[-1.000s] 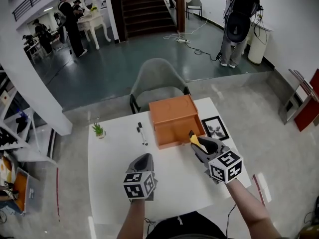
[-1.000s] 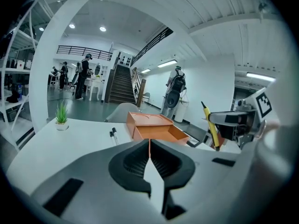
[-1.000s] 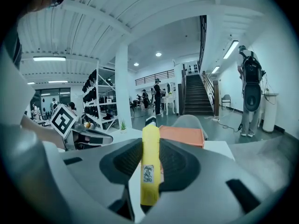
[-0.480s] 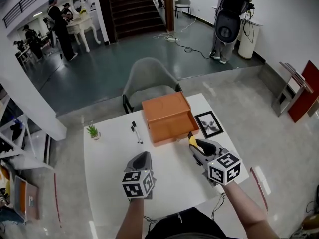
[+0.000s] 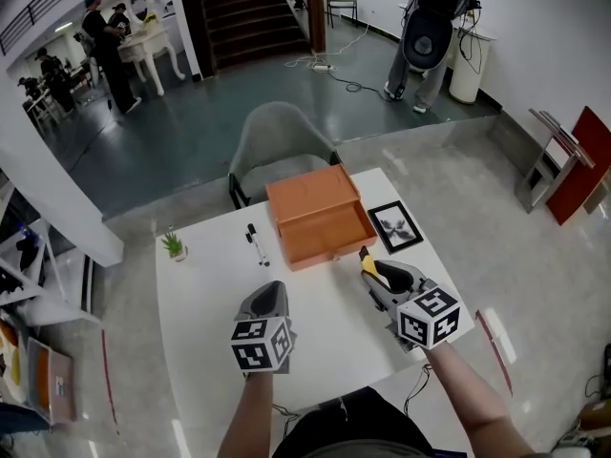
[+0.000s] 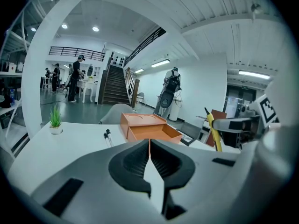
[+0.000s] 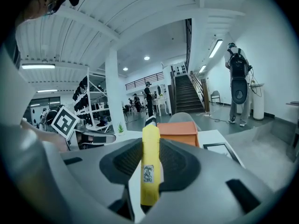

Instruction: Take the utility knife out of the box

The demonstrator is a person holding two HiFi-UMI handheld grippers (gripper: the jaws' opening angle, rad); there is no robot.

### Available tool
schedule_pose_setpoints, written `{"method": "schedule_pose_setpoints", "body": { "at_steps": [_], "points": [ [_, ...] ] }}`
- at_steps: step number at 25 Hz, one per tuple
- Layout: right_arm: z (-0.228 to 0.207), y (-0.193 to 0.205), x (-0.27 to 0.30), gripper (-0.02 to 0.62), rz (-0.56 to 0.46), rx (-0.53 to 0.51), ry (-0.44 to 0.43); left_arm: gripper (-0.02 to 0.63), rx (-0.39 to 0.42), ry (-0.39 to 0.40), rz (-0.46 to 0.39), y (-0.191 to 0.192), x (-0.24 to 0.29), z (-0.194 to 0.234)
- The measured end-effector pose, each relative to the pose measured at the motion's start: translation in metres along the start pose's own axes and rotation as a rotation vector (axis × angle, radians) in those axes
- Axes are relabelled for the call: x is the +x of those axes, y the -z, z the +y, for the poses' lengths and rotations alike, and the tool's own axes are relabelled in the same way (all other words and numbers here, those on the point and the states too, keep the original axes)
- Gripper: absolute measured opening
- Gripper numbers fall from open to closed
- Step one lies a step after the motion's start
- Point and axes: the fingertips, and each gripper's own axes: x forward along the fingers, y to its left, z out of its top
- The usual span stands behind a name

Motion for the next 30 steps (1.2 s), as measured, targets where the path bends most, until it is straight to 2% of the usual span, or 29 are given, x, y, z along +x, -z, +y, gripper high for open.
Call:
{"method": "schedule_pose_setpoints", "body": {
  "at_steps": [30],
  "points": [
    [-0.0076,0.0037,0.003,0.112,0.012,-0.022,0.008,0.015,-0.007,-0.002,0.002,-0.0002,0.0038,-0.0033]
  ]
}}
